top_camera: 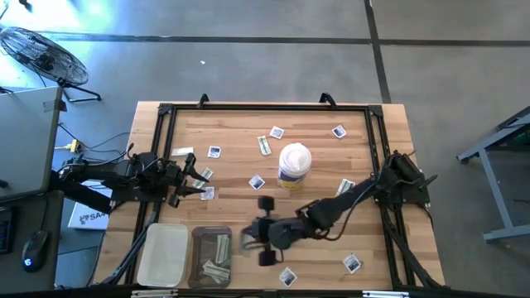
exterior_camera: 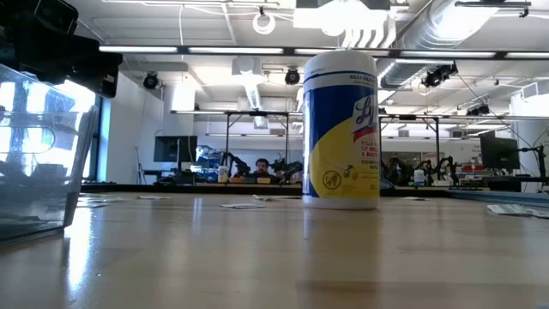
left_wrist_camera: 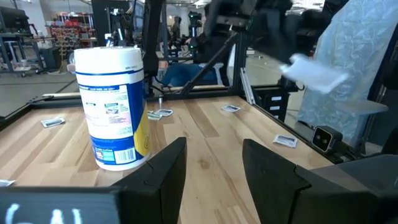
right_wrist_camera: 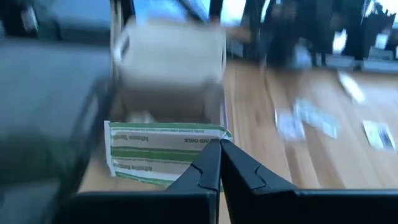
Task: Pick & Place First Aid Supplies
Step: Put the bandage into the black transparent bin
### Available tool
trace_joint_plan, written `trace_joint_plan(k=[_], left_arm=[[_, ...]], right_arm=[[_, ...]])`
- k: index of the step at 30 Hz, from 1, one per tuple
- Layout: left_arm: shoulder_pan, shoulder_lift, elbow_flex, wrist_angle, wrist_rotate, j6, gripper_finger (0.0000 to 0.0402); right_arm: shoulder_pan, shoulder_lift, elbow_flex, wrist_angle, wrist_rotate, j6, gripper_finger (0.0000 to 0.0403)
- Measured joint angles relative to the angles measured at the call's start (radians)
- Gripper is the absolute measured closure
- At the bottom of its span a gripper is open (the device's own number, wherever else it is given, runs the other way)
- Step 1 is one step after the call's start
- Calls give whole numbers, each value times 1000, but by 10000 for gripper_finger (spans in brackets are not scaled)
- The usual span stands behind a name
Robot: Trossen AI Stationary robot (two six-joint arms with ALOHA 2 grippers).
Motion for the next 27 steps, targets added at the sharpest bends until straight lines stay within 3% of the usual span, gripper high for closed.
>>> trace_joint_plan(k=[8,16,22,27], left_arm=[[0,0,0,0,-1,0,247],[0,0,0,0,-1,0,247],[0,0,0,0,-2,0,247],[0,0,0,0,-5,0,247]], right_arm=[[-53,156,-8,367,-95,-35,402],[-79,268,-8,463,-127,-28,403],[-86,330,-8,552,-219,-4,402],[-86,359,-8,545,-202,-1,401]])
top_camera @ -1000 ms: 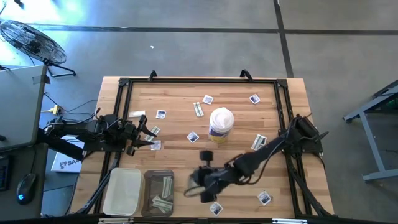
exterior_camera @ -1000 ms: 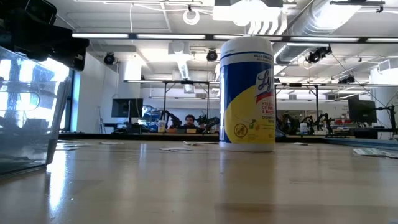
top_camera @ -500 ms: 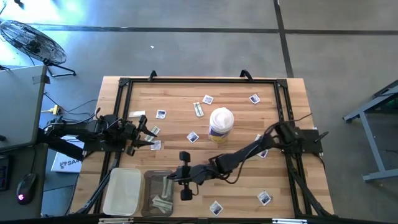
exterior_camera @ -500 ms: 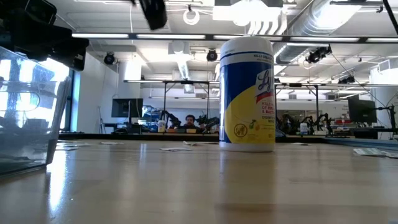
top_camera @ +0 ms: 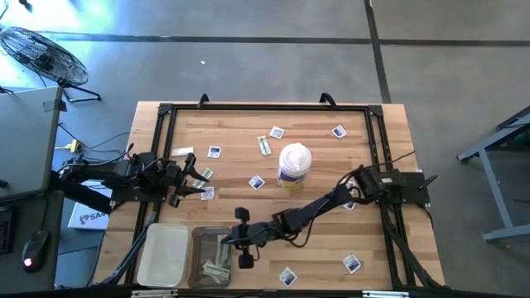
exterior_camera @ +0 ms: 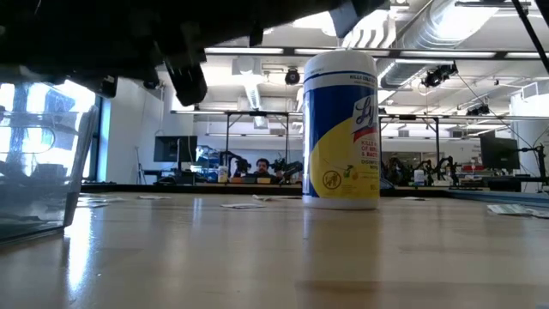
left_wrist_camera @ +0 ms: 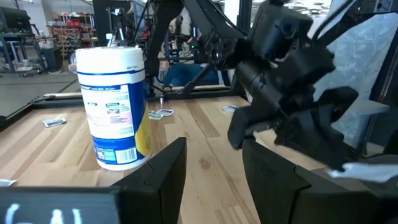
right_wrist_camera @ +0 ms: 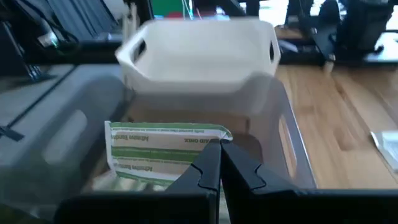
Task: Pick & Place First Aid Supplies
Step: Put the bandage into the black transparent bin
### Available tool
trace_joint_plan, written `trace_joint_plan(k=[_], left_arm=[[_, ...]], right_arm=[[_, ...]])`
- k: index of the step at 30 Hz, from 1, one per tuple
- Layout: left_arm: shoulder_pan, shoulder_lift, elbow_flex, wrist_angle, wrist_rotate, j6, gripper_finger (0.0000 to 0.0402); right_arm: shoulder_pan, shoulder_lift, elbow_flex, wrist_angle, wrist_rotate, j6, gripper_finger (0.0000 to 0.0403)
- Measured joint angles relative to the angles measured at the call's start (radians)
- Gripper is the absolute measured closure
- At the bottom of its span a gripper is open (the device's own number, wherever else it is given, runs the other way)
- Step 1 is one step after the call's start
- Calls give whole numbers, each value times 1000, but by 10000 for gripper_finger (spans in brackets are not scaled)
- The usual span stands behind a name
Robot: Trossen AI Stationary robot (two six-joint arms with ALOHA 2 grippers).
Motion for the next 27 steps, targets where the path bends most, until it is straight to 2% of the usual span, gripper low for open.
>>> trace_joint_plan(k=[5,14,18,21,27], left_arm=[[0,0,0,0,0,0,247],[0,0,0,0,1,0,247],[0,0,0,0,1,0,247],[0,0,0,0,1,0,247],[0,0,0,0,4,0,247]], right_arm=[[0,3,0,4,-1,-1,382],[-2,-2,1,-17,-1,-1,324],[14,-73,0,-85,3,-27,316],[33,-174,2,-256,-9,-65,317],[83,-379,2,-792,-15,-22,328]])
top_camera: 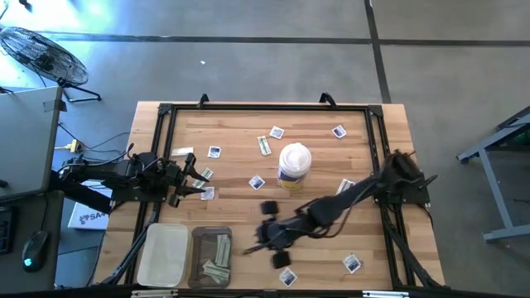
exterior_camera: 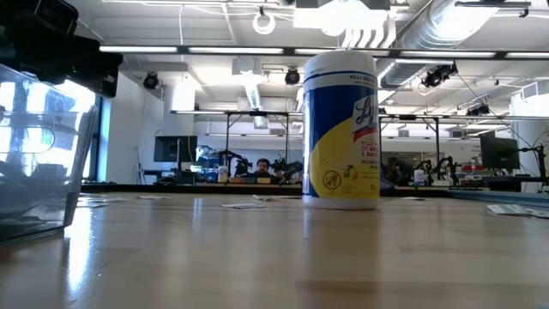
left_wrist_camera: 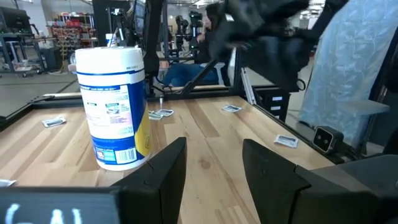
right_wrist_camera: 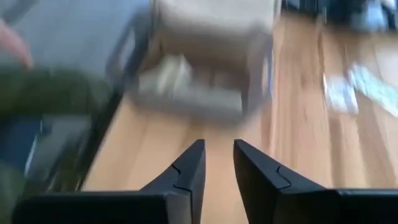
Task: Pick & Place First Aid Supplies
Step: Put the bandage into the black transparent bin
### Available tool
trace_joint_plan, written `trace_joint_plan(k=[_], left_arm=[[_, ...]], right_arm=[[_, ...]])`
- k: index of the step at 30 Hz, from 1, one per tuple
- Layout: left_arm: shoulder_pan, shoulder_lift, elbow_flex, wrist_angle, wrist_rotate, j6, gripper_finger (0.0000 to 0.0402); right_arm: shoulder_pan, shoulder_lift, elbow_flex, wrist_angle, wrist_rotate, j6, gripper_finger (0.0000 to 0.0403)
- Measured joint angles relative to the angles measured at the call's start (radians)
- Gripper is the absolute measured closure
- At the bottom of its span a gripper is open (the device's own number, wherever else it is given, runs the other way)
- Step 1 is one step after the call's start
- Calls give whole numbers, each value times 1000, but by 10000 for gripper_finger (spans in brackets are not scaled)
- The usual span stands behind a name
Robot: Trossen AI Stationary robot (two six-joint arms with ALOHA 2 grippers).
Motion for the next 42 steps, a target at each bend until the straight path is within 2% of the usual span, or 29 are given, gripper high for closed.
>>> trace_joint_plan(k=[3,6,10,17,23,32,42], left_arm=[[0,0,0,0,0,0,247],[0,0,0,0,0,0,247],[0,0,0,0,0,0,247],[0,0,0,0,0,0,247],[0,0,0,1,-1,0,247],[0,0,0,0,-3,0,247],[0,0,0,0,-3,0,247]], right_arm=[[43,-61,0,-275,28,89,334],[88,-87,-3,-539,100,236,342],[126,-144,-132,-691,143,437,352],[133,-344,-546,-540,159,747,368],[65,-496,-763,-502,145,902,355],[-54,-542,-972,-293,101,862,297],[-112,-546,-1059,-203,51,846,303]])
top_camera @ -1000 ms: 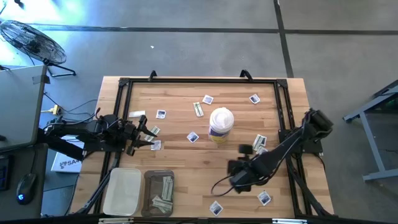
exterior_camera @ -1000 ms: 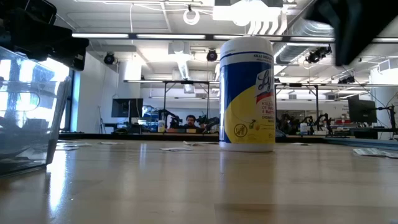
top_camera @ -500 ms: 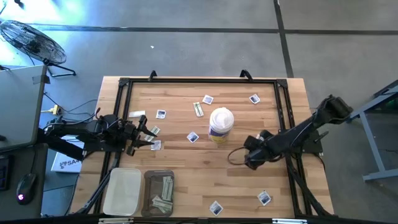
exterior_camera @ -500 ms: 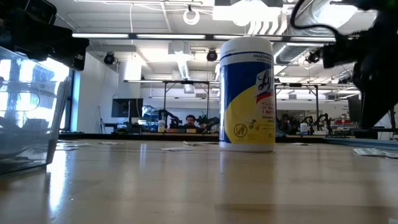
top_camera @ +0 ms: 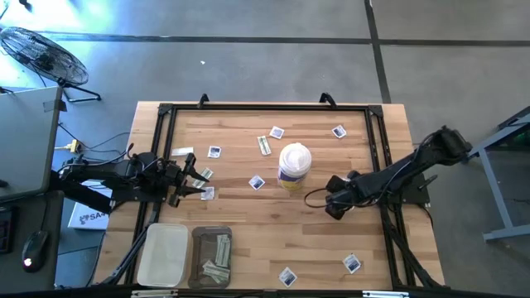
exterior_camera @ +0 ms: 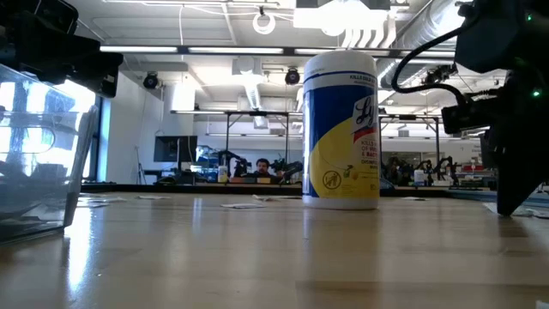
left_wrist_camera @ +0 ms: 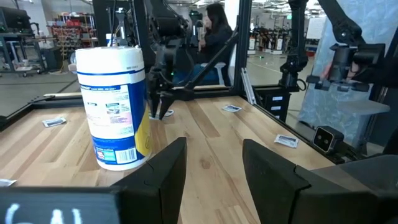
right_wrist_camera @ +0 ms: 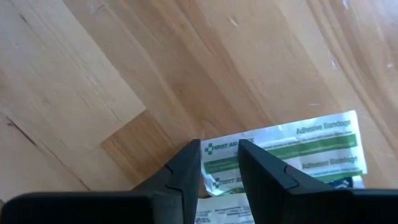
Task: Pick & Place First Aid Supplies
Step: Put the bandage into the black transparent bin
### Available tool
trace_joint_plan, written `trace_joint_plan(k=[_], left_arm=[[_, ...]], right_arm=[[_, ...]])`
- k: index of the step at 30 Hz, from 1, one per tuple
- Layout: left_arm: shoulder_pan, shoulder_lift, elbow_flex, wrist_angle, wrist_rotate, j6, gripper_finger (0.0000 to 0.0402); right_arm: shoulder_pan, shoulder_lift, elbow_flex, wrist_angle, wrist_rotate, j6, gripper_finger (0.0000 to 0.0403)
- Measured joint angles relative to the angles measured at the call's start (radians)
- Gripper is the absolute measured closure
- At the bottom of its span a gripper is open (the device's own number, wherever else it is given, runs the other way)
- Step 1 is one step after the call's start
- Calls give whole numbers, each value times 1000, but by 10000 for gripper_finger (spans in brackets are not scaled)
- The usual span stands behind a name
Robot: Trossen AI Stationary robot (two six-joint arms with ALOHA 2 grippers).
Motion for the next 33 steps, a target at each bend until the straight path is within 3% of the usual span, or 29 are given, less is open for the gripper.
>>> trace_joint_plan(k=[7,16,28,33], left_arm=[[0,0,0,0,0,0,247],[0,0,0,0,3,0,247],[0,0,0,0,3,0,247],[0,0,0,0,3,0,247]], right_arm=[[1,0,-12,24,-4,-2,332],[1,2,-12,35,-1,-2,399],[67,7,188,-59,-4,-24,400],[135,7,282,32,-2,-39,401]])
